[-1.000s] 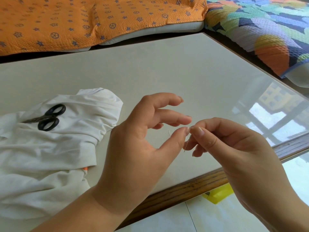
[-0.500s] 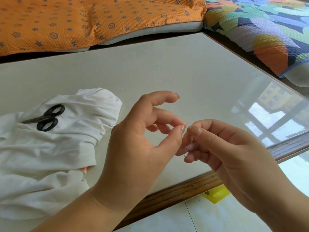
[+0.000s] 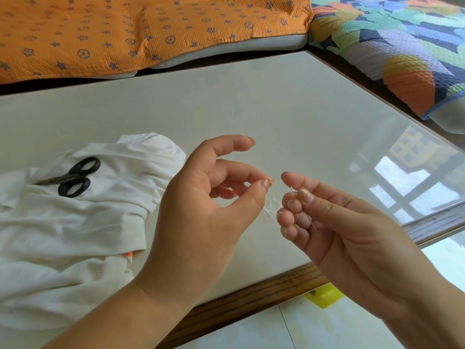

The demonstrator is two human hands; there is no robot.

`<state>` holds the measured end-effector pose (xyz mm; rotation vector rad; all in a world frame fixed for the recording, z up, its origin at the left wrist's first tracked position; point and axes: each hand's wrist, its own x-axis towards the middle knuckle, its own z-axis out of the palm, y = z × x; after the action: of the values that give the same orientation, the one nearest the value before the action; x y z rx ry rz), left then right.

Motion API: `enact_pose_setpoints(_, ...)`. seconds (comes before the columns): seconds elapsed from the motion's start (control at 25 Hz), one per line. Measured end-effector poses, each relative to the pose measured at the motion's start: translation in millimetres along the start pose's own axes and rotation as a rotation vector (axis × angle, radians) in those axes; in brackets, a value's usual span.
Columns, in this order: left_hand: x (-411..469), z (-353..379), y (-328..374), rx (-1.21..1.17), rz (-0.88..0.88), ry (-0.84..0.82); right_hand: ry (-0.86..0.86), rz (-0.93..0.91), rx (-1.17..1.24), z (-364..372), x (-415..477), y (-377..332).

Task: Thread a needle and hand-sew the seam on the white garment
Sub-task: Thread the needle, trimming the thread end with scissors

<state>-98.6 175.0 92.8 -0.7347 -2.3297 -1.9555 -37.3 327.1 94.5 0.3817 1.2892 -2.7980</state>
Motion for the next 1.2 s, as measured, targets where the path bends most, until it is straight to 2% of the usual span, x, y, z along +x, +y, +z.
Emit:
enact_pose_setpoints(0.28,1.5,-0.2,1.1,-0.065,-0.097,0.003,0.016,-0.043,-0.036,-1.0,-0.3,1.7)
enact_pose_setpoints(0.48,-12.7,7.6,-10.1,-0.173,-0.333,0.134,0.100,-0.301,-0.297,-1.7,-0.8,6.7)
enact_pose_setpoints(0.64,-23.5,19.3,-2.0,-0.225,-0.410,-0.137,0.168,-0.474,-0.365,-1.1,-2.7,8.4)
enact_pose_setpoints(0.72,-20.9,21.7,0.3,-0.300,-0.432,-0.199,0.200,-0.528,-0.394,-0.2,-3.9,9.5)
enact_pose_setpoints(0.88,-15.6,21.6,3.9,-0.449,-0.506,-0.173,0.245,-0.598,-0.446,4.2,-5.8,14.4)
enact_pose_setpoints(1.2,-12.3,16.4,6.2,-0.425,-0.500,-0.169,0.298,-0.651,-0.563,5.7,-3.7,21.4)
